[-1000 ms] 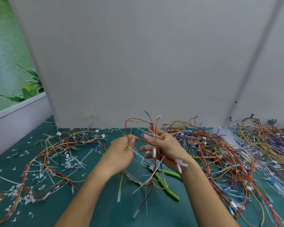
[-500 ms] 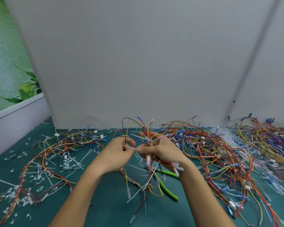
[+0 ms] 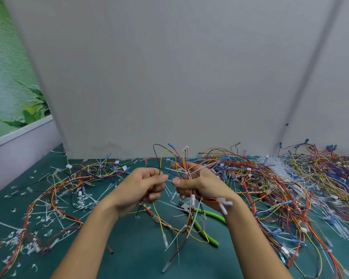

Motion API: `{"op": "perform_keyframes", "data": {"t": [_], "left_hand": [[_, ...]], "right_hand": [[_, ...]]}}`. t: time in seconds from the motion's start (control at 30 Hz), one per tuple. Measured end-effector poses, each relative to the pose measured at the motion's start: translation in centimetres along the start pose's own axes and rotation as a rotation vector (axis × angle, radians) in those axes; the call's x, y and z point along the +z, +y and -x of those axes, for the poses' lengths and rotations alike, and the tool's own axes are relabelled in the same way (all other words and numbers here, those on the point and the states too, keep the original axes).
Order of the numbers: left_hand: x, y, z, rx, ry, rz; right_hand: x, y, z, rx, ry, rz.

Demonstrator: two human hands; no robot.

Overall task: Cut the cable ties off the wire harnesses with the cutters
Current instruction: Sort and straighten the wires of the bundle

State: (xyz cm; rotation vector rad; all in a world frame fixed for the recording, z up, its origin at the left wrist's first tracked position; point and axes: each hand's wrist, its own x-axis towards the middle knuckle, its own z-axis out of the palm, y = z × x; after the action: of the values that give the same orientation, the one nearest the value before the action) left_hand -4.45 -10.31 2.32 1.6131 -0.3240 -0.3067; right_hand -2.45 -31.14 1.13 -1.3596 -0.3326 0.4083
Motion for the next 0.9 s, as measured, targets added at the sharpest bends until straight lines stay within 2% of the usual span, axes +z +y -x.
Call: {"op": "perform_keyframes", "data": {"t": [0.4, 0.6, 0.73, 0.9], "left_hand": [[0.2, 0.1, 0.2, 0.086, -0.054, 0.145], [0.1, 0.2, 0.3, 0.092, -0.052, 0.144], [0.1, 0.5, 0.3, 0.083, -0.012, 0.165], [-1.1, 0.9, 0.6, 0.161, 0.07, 0.253]], "right_hand": [[-0.2, -0.4, 0.2, -0.139, 0.049, 0.034], [-0.2, -0.2, 0.0, -0.133, 0.096, -0.003], [-0.7, -0.3, -0.1, -0.151, 0.159, -0.063], [-2.4, -0.7, 0.5, -0.152, 0.236, -0.115]]}}
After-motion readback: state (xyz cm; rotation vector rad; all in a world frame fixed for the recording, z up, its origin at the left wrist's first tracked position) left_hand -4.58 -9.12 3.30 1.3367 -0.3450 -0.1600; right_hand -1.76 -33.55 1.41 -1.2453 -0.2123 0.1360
